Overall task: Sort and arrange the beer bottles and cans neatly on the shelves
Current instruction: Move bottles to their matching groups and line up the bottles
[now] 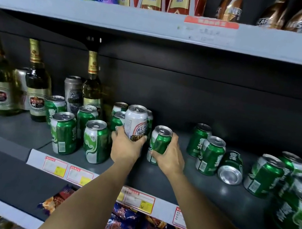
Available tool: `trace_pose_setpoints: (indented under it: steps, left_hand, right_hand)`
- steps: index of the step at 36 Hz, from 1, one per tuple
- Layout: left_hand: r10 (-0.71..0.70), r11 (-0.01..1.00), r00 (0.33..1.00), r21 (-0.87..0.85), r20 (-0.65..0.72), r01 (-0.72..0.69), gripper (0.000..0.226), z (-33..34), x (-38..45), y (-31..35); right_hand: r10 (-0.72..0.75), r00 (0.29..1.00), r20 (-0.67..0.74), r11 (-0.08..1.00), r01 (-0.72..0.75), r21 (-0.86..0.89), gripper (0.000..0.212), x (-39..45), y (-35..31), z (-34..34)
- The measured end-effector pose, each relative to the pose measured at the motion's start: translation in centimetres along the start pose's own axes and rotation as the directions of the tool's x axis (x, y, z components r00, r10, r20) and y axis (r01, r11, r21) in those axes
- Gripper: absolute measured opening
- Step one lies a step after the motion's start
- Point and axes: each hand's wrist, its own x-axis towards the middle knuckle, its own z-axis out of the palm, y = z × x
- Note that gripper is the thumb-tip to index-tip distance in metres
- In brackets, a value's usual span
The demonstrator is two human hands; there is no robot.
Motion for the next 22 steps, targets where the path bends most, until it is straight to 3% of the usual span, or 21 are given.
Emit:
trace_pose_setpoints:
  steps: [3,6,10,12,14,17,19,22]
  left_hand:
    - [-0.01,1.0,1.0,-0.015,-0.012,0.01,0.078,0.1,-0.4,0.2]
    - [0.005,1.0,0.993,-0.011,-0.115,-0.007,0.084,0.2,-1.7,0.7]
    - [0.188,0.982,0.919,0.092,-0.345,-0.167,0.069,0.4,-4.1,1.9]
    - [0.299,0.953,0.879,0.156,-0.372,-0.258,0.057,1.1,-5.2,2.6]
    - [0.402,0.916,0.849,0.157,-0.343,-0.37,0.049,2.1,-6.2,3.5]
    - [0.515,0.857,0.836,0.078,-0.191,-0.51,0.037,3.8,-8.4,4.8]
    - [0.532,0.847,0.845,0.029,-0.058,-0.531,0.024,5.2,-9.8,5.5]
    - [0.505,0.859,0.852,0.012,0.14,-0.511,0.021,7.6,-11.7,6.1]
  right_hand:
    - [-0.046,0.999,-0.003,0.998,0.046,-0.044,0.086,-0.8,0.0,-0.6]
    - [-0.154,0.968,-0.196,0.986,0.139,-0.092,0.062,-2.5,0.4,-2.3]
    - [-0.221,0.855,-0.469,0.975,0.19,-0.114,0.031,-3.4,2.7,-5.5]
    - [-0.215,0.823,-0.525,0.971,0.123,-0.204,0.025,-3.2,4.5,-7.5]
    - [-0.141,0.852,-0.504,0.96,-0.007,-0.281,0.029,-3.1,6.2,-9.5]
    - [0.003,0.931,-0.364,0.91,-0.153,-0.385,0.048,-2.6,8.6,-11.4]
    - [0.094,0.967,-0.238,0.888,-0.19,-0.42,0.061,-2.4,9.6,-11.9]
    - [0.171,0.98,-0.102,0.867,-0.199,-0.457,0.065,-2.4,10.3,-11.7]
